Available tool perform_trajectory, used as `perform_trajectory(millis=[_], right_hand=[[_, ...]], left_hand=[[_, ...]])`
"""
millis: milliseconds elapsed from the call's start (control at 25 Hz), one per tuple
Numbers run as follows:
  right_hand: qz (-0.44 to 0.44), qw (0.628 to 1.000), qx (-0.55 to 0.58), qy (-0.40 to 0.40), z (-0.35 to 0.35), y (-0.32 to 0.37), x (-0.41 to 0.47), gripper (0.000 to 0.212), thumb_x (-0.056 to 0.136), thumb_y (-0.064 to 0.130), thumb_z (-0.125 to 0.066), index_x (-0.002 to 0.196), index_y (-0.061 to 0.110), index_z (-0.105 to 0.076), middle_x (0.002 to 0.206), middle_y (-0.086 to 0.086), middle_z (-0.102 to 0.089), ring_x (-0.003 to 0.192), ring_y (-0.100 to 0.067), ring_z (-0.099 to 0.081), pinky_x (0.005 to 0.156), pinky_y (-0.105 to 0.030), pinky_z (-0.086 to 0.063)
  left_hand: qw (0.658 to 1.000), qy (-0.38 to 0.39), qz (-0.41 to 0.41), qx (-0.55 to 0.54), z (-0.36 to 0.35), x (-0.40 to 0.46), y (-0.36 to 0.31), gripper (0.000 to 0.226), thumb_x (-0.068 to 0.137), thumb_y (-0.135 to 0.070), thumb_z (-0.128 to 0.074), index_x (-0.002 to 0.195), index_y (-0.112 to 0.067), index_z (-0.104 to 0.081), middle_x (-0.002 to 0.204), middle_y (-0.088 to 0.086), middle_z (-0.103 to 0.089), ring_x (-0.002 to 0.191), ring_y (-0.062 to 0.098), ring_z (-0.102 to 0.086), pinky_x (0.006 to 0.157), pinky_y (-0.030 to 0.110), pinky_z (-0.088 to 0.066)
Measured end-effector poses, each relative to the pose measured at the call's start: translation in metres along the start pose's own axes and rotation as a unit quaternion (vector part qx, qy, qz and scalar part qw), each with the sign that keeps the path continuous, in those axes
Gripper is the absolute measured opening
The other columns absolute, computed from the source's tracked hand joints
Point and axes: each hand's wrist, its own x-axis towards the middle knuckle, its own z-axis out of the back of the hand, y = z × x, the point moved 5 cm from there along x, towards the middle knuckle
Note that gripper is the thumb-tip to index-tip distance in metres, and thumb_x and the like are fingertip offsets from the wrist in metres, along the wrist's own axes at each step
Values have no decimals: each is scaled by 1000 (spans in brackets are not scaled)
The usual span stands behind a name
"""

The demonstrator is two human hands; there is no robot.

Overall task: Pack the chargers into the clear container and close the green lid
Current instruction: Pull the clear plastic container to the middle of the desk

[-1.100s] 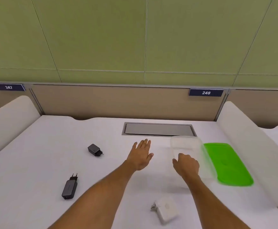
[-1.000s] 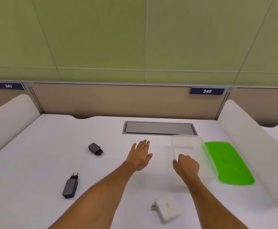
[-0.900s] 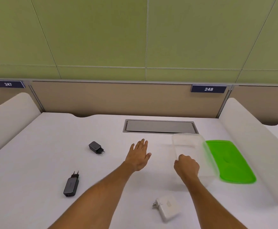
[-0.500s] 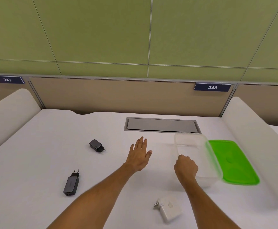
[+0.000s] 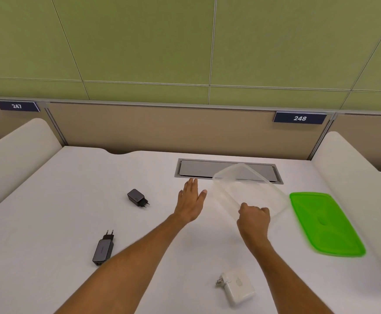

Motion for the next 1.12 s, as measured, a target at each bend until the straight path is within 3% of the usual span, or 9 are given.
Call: perform_trajectory(millis=[80,200,320,480,600,800,920,1120], right_hand=[[42,998,-22,-32,5,8,1,25,73,-4,-59,63,17,-51,55,-4,-66,54,-26,-60,73,-33,-32],[102,993,-42,-49,5,16,7,18,69,-4,-63,70,14,-64,56,-5,-68,57,-27,-61,85,-37,-37],[179,977,-34,-108,8,24,8,17,61,0,-77,64,14,-68,49,-3,-67,49,-25,-61,79,-39,-47],[251,959,-39,-128,5,30,8,22,53,5,-87,63,15,-71,49,0,-68,46,-21,-61,74,-38,-52],[262,957,-41,-115,2,28,13,25,50,5,-89,63,18,-72,49,1,-68,46,-19,-62,74,-38,-53],[263,961,-48,-70,-13,20,21,12,73,10,-77,78,20,-73,63,-1,-73,62,-20,-67,91,-40,-44],[262,961,-57,-75,-12,18,21,18,63,8,-83,67,21,-72,52,0,-68,52,-19,-64,85,-40,-49],[268,959,-64,-66,-19,11,20,18,64,9,-84,68,21,-72,51,0,-67,52,-20,-65,87,-42,-48]], left_hand=[[999,-9,24,-42,7,2,3,59,101,-41,-27,150,-13,-10,161,7,-9,147,21,-8,119,43,-9],[993,-23,74,-93,19,6,13,60,100,-44,-27,150,-15,-13,159,7,-15,145,25,-16,118,42,-14],[977,-6,134,-168,23,7,27,59,99,-49,-27,150,-21,-15,158,7,-22,143,26,-22,116,40,-18],[957,2,173,-232,21,0,42,60,97,-54,-29,149,-25,-22,154,8,-31,140,27,-30,112,38,-23],[950,-18,181,-254,19,-8,47,62,96,-54,-32,147,-21,-28,153,5,-34,139,24,-31,112,35,-23],[955,-40,175,-235,15,-17,49,62,96,-53,-32,145,-16,-33,151,5,-38,139,23,-33,112,33,-24],[959,-53,171,-220,13,-23,50,60,97,-51,-32,145,-14,-34,150,6,-40,138,24,-34,111,33,-25],[961,-66,164,-214,4,-34,52,57,98,-48,-34,141,-11,-40,144,10,-47,133,27,-42,104,32,-30]])
